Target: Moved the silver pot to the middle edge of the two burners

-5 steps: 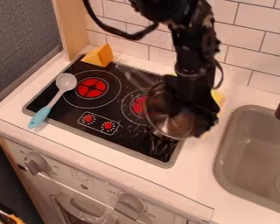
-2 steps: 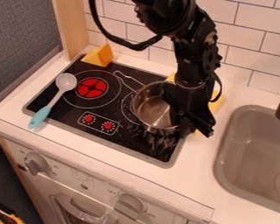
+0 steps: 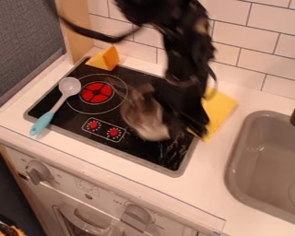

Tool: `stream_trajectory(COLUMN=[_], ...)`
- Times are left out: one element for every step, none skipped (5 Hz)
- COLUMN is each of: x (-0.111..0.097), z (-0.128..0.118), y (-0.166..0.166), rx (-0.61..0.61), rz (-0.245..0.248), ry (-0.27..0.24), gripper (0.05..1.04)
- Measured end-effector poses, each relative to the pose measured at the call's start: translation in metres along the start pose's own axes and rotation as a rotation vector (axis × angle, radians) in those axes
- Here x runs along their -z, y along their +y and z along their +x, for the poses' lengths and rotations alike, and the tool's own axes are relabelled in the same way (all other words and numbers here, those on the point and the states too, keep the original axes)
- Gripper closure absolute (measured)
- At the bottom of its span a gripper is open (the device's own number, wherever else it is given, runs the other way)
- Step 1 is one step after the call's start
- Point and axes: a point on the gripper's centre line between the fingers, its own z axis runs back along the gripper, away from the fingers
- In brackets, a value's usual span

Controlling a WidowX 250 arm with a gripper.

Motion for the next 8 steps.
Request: stream_trajectory(x=[-0.010,-0.002,0.010,0.018,0.018,0.004,-0.021,-0.033], z=[-0.027,-0.051,-0.063,-0.066,-0.067,-0.061,-0.060,-0.065], y=[0.006,0.022,0.024,0.023,0.014,0.010,0.012,0.018], rx=[-0.059,-0.109,-0.111,-0.109,-0.079,-0.060,-0.086,-0.149], rz=[-0.001,-0.014,-0.018,-0.020,-0.037,-0.035,-0.015,0.003], ry=[-0.004,0.043,0.082,0.103,0.117,0.079,0.040,0.043], gripper=[1.007,1.007,1.009,0.974,0.799,0.519,0.214,0.074])
